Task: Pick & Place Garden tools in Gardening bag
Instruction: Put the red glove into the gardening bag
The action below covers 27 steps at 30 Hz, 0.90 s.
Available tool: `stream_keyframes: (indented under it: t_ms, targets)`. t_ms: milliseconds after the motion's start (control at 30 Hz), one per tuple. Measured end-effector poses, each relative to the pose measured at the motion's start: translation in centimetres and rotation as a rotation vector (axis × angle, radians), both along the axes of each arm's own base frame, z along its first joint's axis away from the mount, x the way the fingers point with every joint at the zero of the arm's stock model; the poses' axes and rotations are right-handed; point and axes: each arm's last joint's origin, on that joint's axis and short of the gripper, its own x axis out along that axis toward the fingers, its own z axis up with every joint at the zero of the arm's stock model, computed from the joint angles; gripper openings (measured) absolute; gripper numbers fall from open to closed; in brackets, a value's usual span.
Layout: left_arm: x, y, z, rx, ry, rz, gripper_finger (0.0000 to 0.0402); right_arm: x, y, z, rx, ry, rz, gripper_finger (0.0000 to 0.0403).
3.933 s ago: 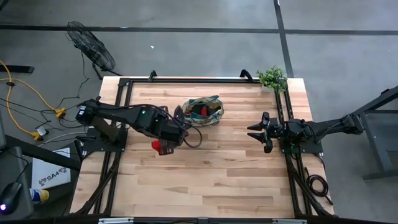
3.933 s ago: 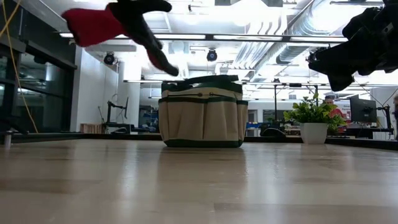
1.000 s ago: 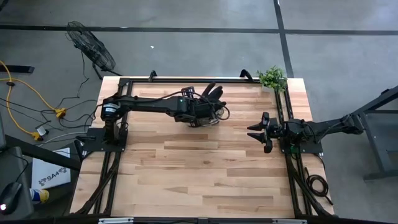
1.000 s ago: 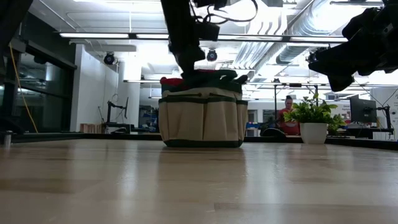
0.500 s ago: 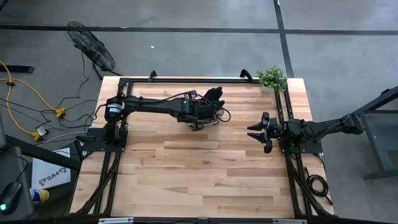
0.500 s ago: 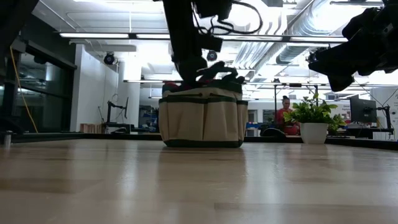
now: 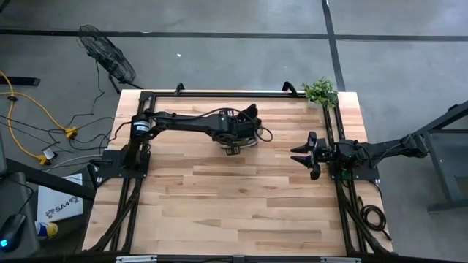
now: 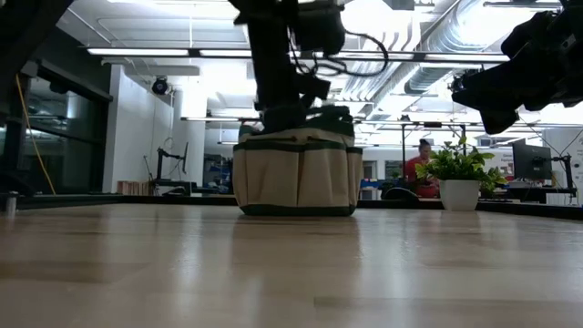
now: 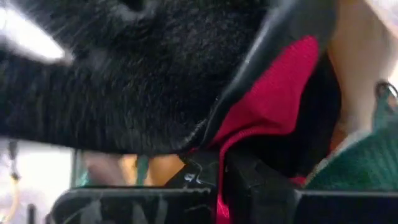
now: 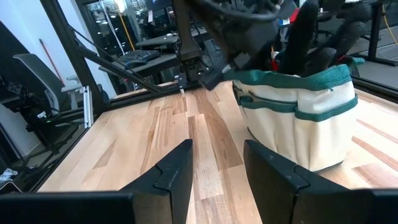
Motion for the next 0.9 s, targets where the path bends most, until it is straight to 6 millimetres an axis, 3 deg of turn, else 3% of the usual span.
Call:
stream_keyframes:
  t_ms: [200, 533, 700, 900]
  targets:
    - [0.4, 0.9, -1.5, -0.057, 0.027, 0.006, 0.0000, 0.0, 0.0, 0.0, 0.000, 0.001, 0.000, 0.0135]
    - [0.3, 1.1, -1.6, -0.072, 0.038, -0.002, 0.0004, 0.0, 0.0, 0.0, 0.000, 0.003, 0.000, 0.0135]
    - [0.1, 1.2, -0.8, -0.048, 0.039, 0.022, 0.0031, 0.0, 0.0, 0.0, -0.001, 0.002, -0.001, 0.0135]
    - [0.0, 0.9, 1.0, -0.035, 0.058, 0.024, 0.0092, 0.0, 0.0, 0.0, -0.001, 0.002, 0.000, 0.0135]
